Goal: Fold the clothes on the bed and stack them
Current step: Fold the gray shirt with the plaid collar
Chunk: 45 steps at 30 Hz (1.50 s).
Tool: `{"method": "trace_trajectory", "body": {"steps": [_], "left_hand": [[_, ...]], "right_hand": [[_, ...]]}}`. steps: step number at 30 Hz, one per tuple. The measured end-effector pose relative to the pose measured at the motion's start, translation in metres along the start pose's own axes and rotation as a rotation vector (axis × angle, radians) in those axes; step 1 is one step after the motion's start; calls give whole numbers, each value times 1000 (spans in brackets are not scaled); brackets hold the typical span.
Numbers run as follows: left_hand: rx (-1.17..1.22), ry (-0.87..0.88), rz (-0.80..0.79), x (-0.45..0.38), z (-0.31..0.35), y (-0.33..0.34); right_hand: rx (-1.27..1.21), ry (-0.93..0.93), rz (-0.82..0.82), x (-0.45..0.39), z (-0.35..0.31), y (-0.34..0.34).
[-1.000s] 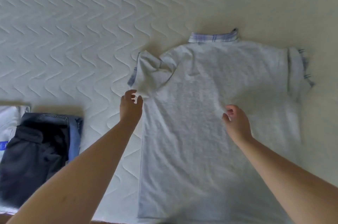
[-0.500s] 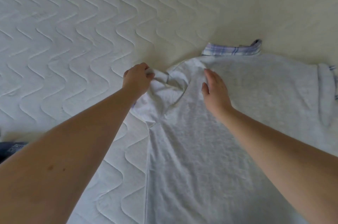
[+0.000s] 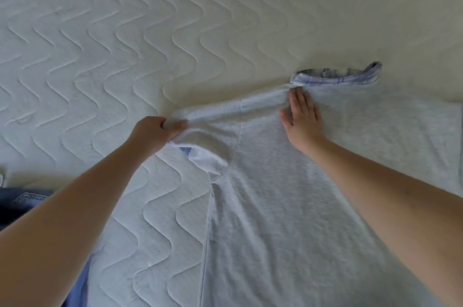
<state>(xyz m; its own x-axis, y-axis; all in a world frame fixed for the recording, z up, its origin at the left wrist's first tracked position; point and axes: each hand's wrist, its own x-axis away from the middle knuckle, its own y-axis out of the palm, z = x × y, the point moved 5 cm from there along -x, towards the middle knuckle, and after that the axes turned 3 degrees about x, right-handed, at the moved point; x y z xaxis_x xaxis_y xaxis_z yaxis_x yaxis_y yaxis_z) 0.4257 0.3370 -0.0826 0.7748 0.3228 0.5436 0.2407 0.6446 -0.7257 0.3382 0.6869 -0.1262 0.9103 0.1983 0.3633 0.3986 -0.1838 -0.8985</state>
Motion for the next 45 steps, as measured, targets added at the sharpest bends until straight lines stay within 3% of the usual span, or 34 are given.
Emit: {"method": "trace_trajectory", "body": {"steps": [2, 6, 10, 14, 17, 21, 22, 28, 30, 33, 35, 37, 38, 42, 45], "left_hand": [[300, -126, -168, 5, -7, 7], [1041, -59, -314, 12, 0, 15], [1202, 52, -407, 25, 14, 19], [1041, 13, -327, 33, 4, 28], [877, -98, -165, 39, -15, 31], [810, 33, -374, 58, -16, 42], [783, 81, -355, 60, -14, 42], [542, 246, 173, 75, 6, 2], [483, 233, 241, 82, 3, -2], [501, -7, 166, 86, -18, 15], [568, -232, -24, 92, -38, 37], [506, -260, -192, 100, -49, 54], [464, -242, -189, 101, -54, 57], [390, -195, 195, 85, -70, 34], [320, -15, 252, 54, -59, 19]], "right_hand": [[29, 7, -20, -1, 1, 3], [52, 12, -29, -2, 2, 4], [61, 18, -57, -4, 1, -2], [50, 65, -63, 0, -12, -14], [-44, 50, 100, 14, -38, -26], [-148, -96, 135, 32, -92, -26], [-175, -136, 117, 35, -105, -24], [-252, -288, 72, 39, -160, -20], [-262, -283, 18, 37, -168, -16], [-266, -257, -56, 36, -175, -9], [-272, -250, -82, 38, -177, -4], [-258, -251, -88, 40, -180, 0], [-243, -254, -85, 41, -181, 2], [-202, -280, -37, 47, -190, 6], [-212, -265, 49, 63, -199, 7]]}}
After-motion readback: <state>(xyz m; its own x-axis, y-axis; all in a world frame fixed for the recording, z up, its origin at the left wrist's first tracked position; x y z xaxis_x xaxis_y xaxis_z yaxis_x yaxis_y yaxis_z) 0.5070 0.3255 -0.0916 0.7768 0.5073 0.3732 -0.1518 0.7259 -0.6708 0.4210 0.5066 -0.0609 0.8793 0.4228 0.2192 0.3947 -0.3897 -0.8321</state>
